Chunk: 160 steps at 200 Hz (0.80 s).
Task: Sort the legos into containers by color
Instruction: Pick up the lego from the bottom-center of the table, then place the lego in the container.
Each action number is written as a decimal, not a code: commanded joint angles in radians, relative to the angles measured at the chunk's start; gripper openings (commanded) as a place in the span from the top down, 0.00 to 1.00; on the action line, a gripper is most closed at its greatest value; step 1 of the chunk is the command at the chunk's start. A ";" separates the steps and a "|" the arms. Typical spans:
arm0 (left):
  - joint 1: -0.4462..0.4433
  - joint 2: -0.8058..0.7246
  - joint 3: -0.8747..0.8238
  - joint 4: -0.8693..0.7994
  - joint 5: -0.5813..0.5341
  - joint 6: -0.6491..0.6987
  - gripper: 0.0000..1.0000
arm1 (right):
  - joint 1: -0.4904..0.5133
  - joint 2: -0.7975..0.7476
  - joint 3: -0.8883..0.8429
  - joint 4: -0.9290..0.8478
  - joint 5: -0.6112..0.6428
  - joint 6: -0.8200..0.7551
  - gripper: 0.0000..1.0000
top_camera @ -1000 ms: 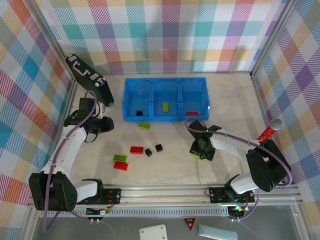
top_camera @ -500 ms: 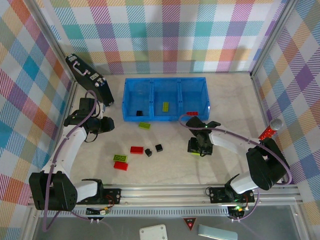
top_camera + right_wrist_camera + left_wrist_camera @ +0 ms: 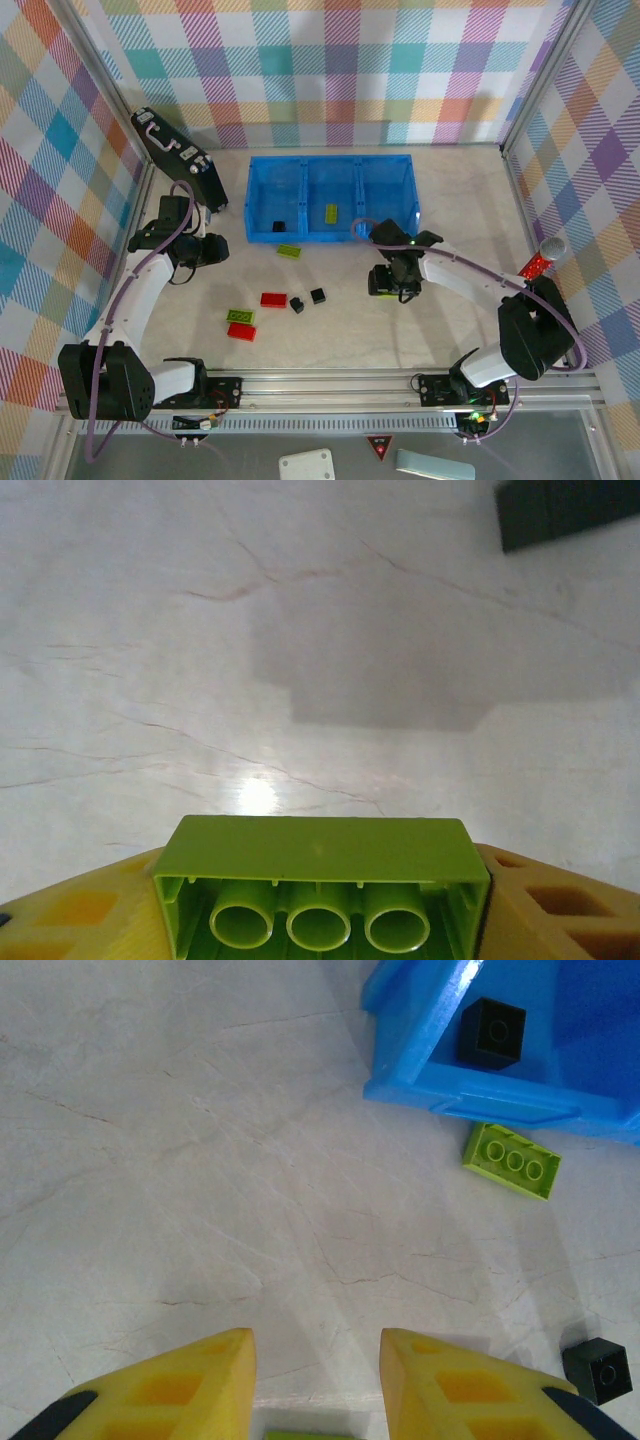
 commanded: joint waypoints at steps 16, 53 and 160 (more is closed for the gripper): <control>0.014 -0.003 -0.011 -0.002 0.016 0.018 0.62 | 0.007 0.065 0.120 -0.009 -0.055 -0.344 0.51; 0.015 0.000 -0.010 0.000 0.028 0.018 0.62 | 0.008 0.143 0.244 0.005 -0.056 -0.704 0.59; 0.015 -0.005 -0.012 0.004 0.042 0.016 0.62 | -0.004 0.449 0.730 -0.108 -0.092 -1.521 0.63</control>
